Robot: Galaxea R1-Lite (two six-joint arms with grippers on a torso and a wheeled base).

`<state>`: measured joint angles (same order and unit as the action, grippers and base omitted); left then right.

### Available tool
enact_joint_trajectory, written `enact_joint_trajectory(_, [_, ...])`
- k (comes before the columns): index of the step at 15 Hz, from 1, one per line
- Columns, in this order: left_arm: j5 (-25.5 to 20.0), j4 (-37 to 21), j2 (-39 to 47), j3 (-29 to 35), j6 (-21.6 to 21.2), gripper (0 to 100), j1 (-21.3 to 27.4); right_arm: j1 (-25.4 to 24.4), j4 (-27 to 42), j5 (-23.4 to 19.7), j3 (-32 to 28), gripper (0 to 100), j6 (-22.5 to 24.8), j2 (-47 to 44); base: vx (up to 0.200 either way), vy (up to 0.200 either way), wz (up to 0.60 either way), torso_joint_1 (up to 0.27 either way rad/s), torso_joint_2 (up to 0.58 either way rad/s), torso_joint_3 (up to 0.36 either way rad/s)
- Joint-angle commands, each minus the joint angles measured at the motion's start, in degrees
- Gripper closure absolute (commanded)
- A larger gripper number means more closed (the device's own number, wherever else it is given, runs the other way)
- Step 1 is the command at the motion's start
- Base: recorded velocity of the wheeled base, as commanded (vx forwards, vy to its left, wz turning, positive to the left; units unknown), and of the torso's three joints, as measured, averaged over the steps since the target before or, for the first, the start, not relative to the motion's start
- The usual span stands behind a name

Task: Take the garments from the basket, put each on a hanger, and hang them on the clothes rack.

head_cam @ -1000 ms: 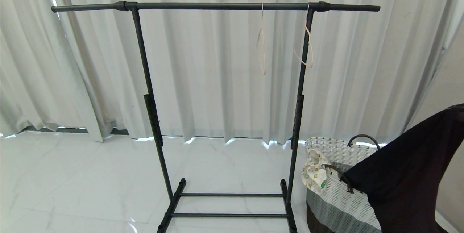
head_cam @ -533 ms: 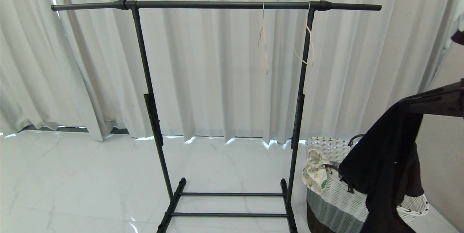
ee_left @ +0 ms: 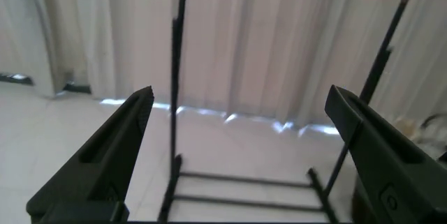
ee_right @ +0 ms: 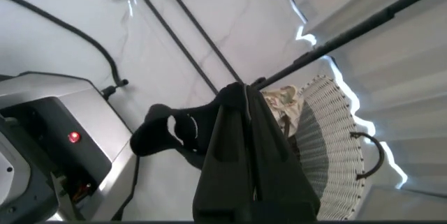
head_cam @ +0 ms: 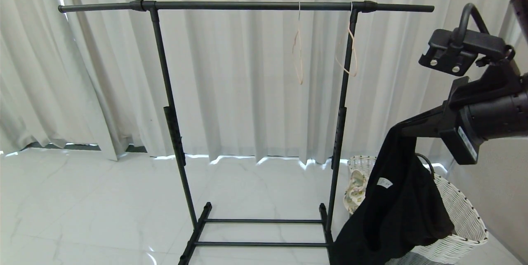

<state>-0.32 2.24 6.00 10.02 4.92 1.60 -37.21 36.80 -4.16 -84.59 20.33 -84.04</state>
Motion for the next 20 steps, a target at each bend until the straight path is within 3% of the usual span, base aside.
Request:
enact_joint_trajectory(1, [-0.8,4.8,30.5,25.6,5.8,0,2.7,-1.3,-1.3,-0.1,1.0,100,0.0,-0.8,0.0,0.0,0.0,0.0,0.0,0.0])
enact_joint_trajectory(2, [-1.5,4.9,35.0,28.2,5.7,0,4.6,-1.8,-2.4,0.0,1.8,100,0.0,-0.7,0.0,0.0,0.0,0.0,0.0,0.0])
enact_joint_trajectory(6, [-2.2,5.0,48.8,29.7,5.5,0,34.7,-3.6,-4.7,0.0,2.8,100,0.0,0.1,0.0,0.0,0.0,0.0,0.0,0.0])
enact_joint_trajectory(11, [-1.3,5.1,64.3,26.2,3.2,0,43.1,-6.2,-4.9,0.0,2.5,100,-1.2,-0.1,0.0,0.0,0.0,0.0,0.0,0.0])
enact_joint_trajectory(14, [-1.3,5.1,69.1,24.4,2.5,0,51.9,-11.1,-7.7,2.7,2.3,100,-6.4,-0.3,0.0,0.0,0.0,0.0,0.0,0.0])
enact_joint_trajectory(16, [-1.4,5.1,72.6,26.8,2.5,0,56.0,-12.7,-7.7,3.5,2.1,100,-7.1,-0.3,0.0,0.0,0.0,0.0,0.0,0.0])
enact_joint_trajectory(20, [-1.4,6.8,82.8,36.3,4.4,0,57.8,-15.4,-7.7,4.2,2.1,100,-7.7,-0.1,0.0,0.0,0.0,0.0,0.0,0.0])
